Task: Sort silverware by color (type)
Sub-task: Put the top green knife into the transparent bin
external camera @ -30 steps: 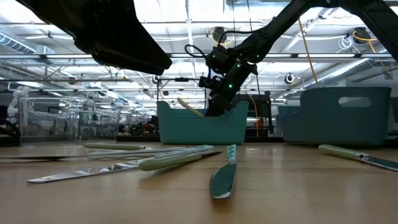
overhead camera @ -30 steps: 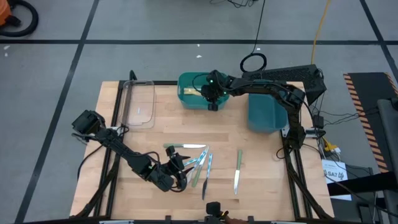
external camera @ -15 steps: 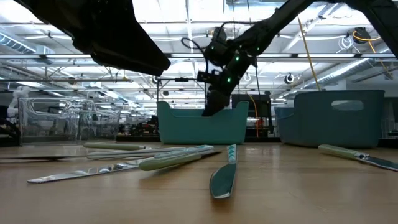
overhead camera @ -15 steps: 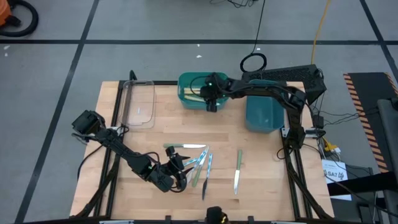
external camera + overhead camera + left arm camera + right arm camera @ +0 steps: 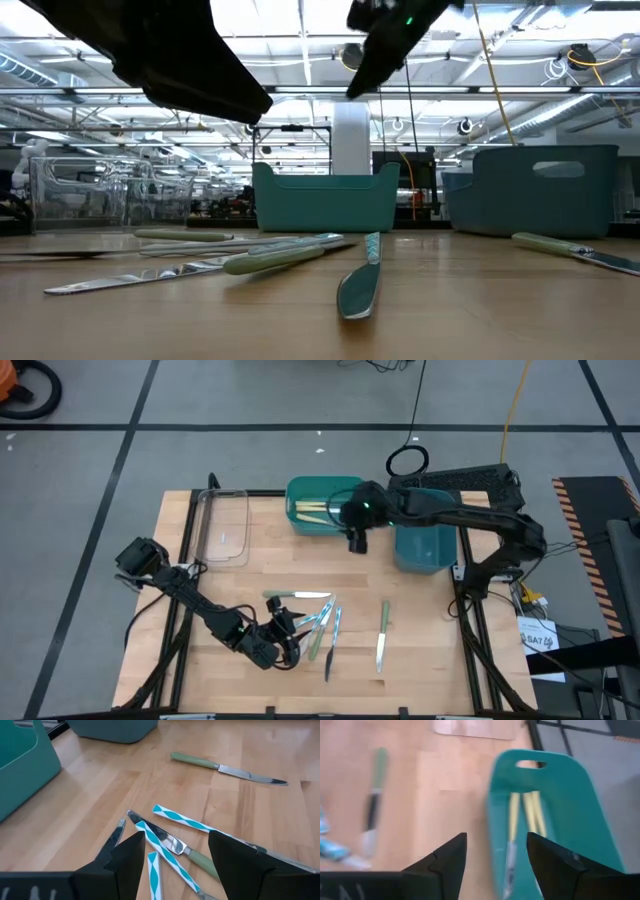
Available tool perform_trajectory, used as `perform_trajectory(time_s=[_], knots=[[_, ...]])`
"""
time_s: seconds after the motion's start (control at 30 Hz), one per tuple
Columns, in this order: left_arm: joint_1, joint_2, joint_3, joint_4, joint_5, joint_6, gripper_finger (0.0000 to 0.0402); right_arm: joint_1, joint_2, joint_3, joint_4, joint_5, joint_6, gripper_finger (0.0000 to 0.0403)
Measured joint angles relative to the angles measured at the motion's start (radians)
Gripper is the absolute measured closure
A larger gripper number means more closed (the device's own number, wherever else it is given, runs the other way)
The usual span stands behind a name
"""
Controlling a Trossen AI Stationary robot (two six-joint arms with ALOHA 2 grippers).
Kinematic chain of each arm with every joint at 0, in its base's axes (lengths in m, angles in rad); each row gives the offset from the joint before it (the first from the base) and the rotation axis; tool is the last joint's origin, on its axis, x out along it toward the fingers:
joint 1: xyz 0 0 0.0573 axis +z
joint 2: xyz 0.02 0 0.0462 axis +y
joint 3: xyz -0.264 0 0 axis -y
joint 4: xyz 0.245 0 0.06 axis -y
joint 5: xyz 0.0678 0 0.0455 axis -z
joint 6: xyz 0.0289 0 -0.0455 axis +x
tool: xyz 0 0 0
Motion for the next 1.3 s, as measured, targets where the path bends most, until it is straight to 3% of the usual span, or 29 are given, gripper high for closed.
perform_trajectory(time_s=[0.27,0.4,0.67,0.8,1.03,1.3], knots=[[-0.028,0.0,0.0,0.004,0.001,-0.036,0.0174,0.229,-0.108,0.0,-0.186,0.006,0.21,0.0204],[-0.04,0.0,0.0,0.004,0.001,-0.062,0.0174,0.372,-0.109,-0.007,-0.221,0.089,0.297,0.0204],[-0.059,0.0,0.0,0.005,0.001,-0.083,0.0174,0.641,-0.109,-0.187,-0.094,0.259,0.53,0.0204],[-0.06,0.0,0.0,0.005,0.001,-0.086,0.0174,0.749,-0.108,-0.328,0.06,0.268,0.622,0.0204],[-0.059,0.0,0.0,0.005,0.001,-0.094,0.0174,0.881,-0.108,-0.48,0.13,0.314,0.817,0.0204],[-0.058,0.01,-0.001,0.002,-0.001,-0.101,0.0174,0.924,-0.109,-0.525,0.105,0.317,0.853,0.0204]])
